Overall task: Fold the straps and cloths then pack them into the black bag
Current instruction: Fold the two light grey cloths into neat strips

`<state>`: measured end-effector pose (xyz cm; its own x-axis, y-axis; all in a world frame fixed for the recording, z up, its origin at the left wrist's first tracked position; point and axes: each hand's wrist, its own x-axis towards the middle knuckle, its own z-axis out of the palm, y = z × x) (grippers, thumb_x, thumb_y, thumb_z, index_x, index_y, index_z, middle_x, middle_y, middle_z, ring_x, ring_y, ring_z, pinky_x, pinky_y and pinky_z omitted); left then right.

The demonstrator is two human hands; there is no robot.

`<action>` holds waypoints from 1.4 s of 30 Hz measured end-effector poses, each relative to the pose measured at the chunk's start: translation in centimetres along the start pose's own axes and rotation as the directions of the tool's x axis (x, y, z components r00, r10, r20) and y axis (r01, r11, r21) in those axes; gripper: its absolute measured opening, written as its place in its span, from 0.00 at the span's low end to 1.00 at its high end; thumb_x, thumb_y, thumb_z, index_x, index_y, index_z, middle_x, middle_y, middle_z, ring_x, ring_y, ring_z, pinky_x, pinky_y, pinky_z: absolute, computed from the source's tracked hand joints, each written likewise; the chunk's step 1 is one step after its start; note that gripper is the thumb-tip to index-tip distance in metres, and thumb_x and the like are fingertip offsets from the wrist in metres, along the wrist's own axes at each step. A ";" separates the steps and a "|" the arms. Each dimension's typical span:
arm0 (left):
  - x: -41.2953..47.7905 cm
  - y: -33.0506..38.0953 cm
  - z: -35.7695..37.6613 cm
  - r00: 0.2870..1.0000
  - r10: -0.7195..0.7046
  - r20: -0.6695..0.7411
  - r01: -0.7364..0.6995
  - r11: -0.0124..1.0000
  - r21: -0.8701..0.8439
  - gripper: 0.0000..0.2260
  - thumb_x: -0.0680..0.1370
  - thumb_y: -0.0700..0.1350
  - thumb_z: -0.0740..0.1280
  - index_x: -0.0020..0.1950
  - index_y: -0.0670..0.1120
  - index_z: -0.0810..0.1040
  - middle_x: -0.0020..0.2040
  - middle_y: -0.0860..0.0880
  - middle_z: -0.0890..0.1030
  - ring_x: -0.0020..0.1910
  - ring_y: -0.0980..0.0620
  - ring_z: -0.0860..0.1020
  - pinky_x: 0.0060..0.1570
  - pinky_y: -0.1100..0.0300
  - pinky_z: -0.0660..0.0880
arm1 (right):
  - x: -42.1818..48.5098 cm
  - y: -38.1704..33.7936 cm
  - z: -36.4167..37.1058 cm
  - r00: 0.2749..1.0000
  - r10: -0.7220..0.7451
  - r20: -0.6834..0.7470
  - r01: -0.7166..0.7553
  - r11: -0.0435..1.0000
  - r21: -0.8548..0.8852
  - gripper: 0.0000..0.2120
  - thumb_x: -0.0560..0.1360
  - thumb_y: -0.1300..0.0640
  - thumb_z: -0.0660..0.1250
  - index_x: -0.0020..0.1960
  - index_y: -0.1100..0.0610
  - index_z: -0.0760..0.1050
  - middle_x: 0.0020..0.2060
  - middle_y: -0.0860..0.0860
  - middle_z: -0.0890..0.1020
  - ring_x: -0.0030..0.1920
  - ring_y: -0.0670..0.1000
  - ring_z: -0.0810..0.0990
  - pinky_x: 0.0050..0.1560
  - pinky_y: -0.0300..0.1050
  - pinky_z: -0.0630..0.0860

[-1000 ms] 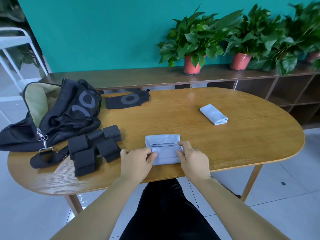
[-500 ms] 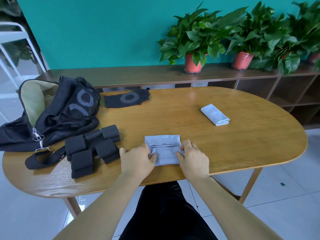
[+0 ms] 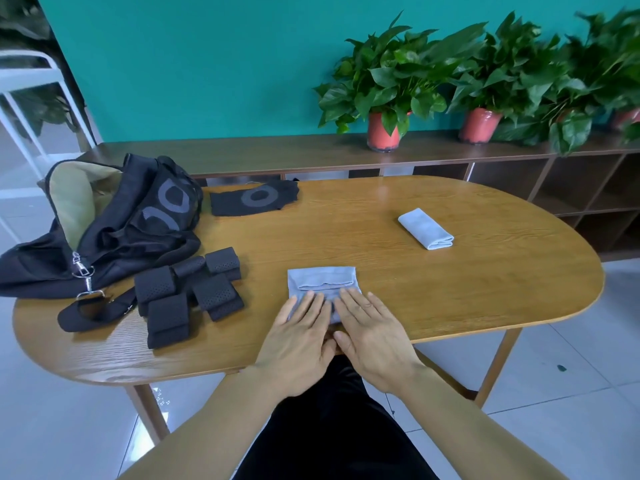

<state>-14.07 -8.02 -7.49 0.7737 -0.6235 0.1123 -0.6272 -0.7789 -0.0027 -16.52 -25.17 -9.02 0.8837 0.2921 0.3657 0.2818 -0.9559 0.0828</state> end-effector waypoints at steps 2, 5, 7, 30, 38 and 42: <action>0.0 -0.1 0.2 0.999 -0.013 0.034 0.013 1.000 0.021 0.39 0.71 0.62 0.29 0.79 0.46 0.42 0.79 0.49 0.42 0.76 0.53 0.36 0.71 0.56 0.29 | -0.2 0.3 0.3 0.996 0.019 0.084 -0.020 1.000 0.010 0.31 0.82 0.45 0.39 0.68 0.62 0.71 0.67 0.56 0.73 0.69 0.53 0.69 0.68 0.51 0.57; 0.0 -0.5 0.0 0.999 0.002 0.037 -0.003 1.000 0.011 0.40 0.70 0.64 0.31 0.79 0.46 0.42 0.79 0.50 0.43 0.77 0.53 0.37 0.72 0.56 0.31 | -0.3 0.3 0.1 0.992 0.021 0.124 -0.025 0.999 0.032 0.31 0.82 0.44 0.39 0.70 0.61 0.69 0.68 0.55 0.72 0.71 0.52 0.67 0.71 0.49 0.59; -0.1 -0.5 0.0 0.999 0.003 0.046 -0.004 1.000 0.022 0.40 0.71 0.65 0.35 0.79 0.45 0.43 0.79 0.49 0.44 0.77 0.53 0.39 0.73 0.56 0.33 | -0.4 0.2 -0.2 0.993 0.017 0.119 -0.021 0.999 0.028 0.32 0.82 0.42 0.40 0.70 0.61 0.69 0.68 0.55 0.72 0.70 0.52 0.68 0.71 0.50 0.64; -3.1 -3.8 -0.9 0.969 0.024 -0.247 -0.068 0.983 -0.169 0.02 0.72 0.45 0.60 0.43 0.50 0.71 0.33 0.56 0.75 0.33 0.55 0.74 0.72 0.56 0.58 | -0.4 0.8 -2.9 0.965 -0.256 -0.058 0.255 0.967 -0.014 0.13 0.63 0.61 0.70 0.45 0.59 0.71 0.40 0.53 0.82 0.48 0.52 0.82 0.61 0.50 0.75; -1.1 -4.4 -2.5 0.912 -0.389 -0.128 0.269 0.806 -0.528 0.07 0.78 0.47 0.62 0.43 0.45 0.71 0.29 0.49 0.71 0.28 0.50 0.68 0.30 0.57 0.62 | 2.7 0.4 -5.3 0.981 0.146 0.130 -0.173 0.957 0.231 0.07 0.76 0.59 0.55 0.53 0.57 0.68 0.37 0.52 0.74 0.42 0.56 0.73 0.38 0.43 0.56; 0.1 -3.6 -2.5 0.855 -0.492 -0.161 0.384 0.812 -0.440 0.12 0.78 0.45 0.59 0.35 0.47 0.62 0.27 0.50 0.65 0.29 0.46 0.66 0.39 0.56 0.61 | 4.4 0.5 -4.4 0.947 0.277 0.161 -0.313 0.904 0.290 0.07 0.75 0.58 0.56 0.52 0.57 0.69 0.34 0.53 0.77 0.38 0.57 0.75 0.33 0.44 0.62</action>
<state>-11.92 -5.08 -5.02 0.9562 -0.1390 0.2575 -0.2511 -0.8416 0.4782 -14.08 -24.47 -3.30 0.9752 0.0169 0.2205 0.0862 -0.9472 -0.3088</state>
